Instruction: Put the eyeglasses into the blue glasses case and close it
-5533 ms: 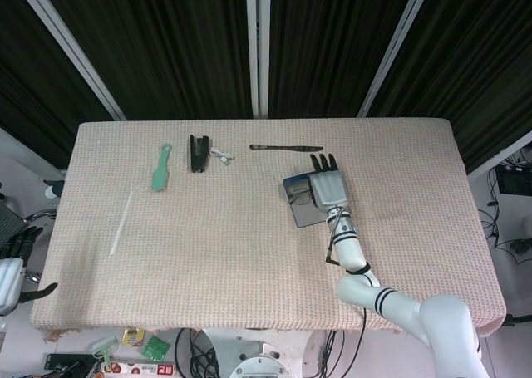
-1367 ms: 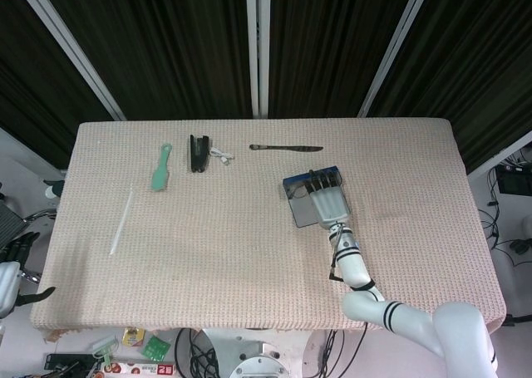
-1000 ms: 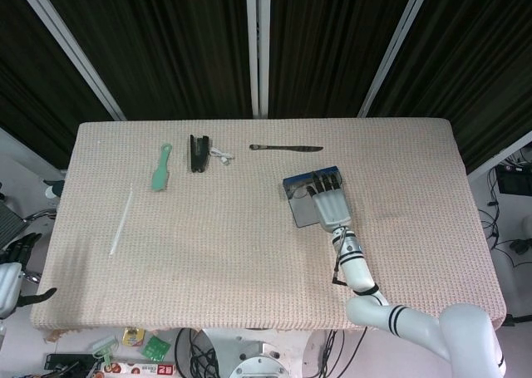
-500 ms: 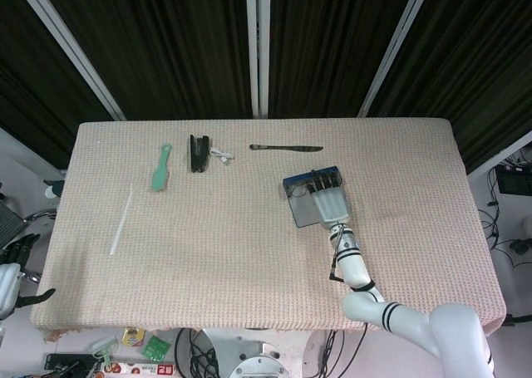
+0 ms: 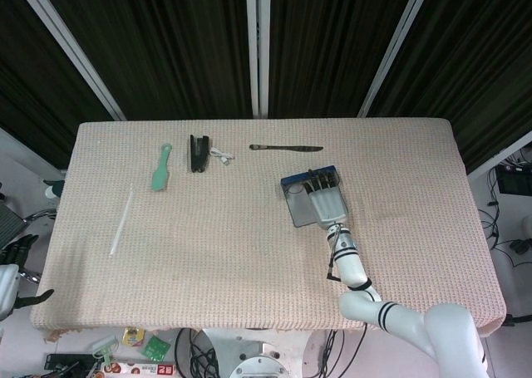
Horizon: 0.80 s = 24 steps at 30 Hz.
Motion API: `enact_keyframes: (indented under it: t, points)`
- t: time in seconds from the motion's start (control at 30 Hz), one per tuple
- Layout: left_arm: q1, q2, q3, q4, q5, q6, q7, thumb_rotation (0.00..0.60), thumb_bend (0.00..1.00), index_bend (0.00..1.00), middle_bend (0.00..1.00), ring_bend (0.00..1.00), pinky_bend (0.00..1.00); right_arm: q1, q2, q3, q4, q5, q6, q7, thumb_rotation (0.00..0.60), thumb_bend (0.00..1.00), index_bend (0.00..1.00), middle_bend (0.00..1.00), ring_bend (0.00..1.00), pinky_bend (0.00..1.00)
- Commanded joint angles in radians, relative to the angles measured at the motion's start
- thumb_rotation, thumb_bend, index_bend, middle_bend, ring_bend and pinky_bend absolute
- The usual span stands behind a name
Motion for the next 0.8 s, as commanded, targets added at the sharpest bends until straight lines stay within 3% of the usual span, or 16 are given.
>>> enact_keyframes:
  t: [0.03, 0.33, 0.43, 0.5, 0.67, 0.8]
  points:
    - [0.001, 0.000, 0.000, 0.000, 0.000, 0.001, -0.001, 0.600, 0.00, 0.08, 0.06, 0.08, 0.24, -0.015, 0.018, -0.008, -0.036, -0.018, 0.026, 0.005, 0.600, 0.97, 0.11, 0.00, 0.00, 0.00]
    - [0.001, 0.003, 0.000, -0.011, 0.007, 0.009, 0.005, 0.600, 0.00, 0.08, 0.06, 0.08, 0.24, -0.107, 0.173, -0.065, -0.264, -0.098, 0.124, 0.039, 0.600, 0.94, 0.11, 0.00, 0.00, 0.00]
    - [0.001, 0.005, 0.000, -0.018, 0.009, 0.012, 0.010, 0.600, 0.00, 0.08, 0.06, 0.08, 0.24, -0.134, 0.235, -0.094, -0.325, -0.122, 0.131, 0.046, 0.600, 0.78, 0.09, 0.00, 0.00, 0.00]
    - [-0.001, 0.006, 0.000, -0.024, 0.012, 0.011, 0.017, 0.600, 0.00, 0.08, 0.06, 0.08, 0.24, -0.152, 0.277, -0.126, -0.344, -0.142, 0.131, 0.038, 0.600, 0.54, 0.09, 0.00, 0.00, 0.00]
    - [-0.006, 0.004, -0.001, -0.040, 0.017, 0.011, 0.034, 0.600, 0.00, 0.08, 0.06, 0.08, 0.24, -0.185, 0.307, -0.163, -0.363, -0.143, 0.118, 0.047, 0.600, 0.22, 0.06, 0.00, 0.00, 0.00]
    - [-0.012, 0.005, -0.001, -0.049, 0.017, 0.005, 0.046, 0.600, 0.00, 0.08, 0.06, 0.08, 0.24, -0.198, 0.286, -0.165, -0.334, -0.151, 0.130, 0.070, 0.600, 0.18, 0.05, 0.00, 0.00, 0.00]
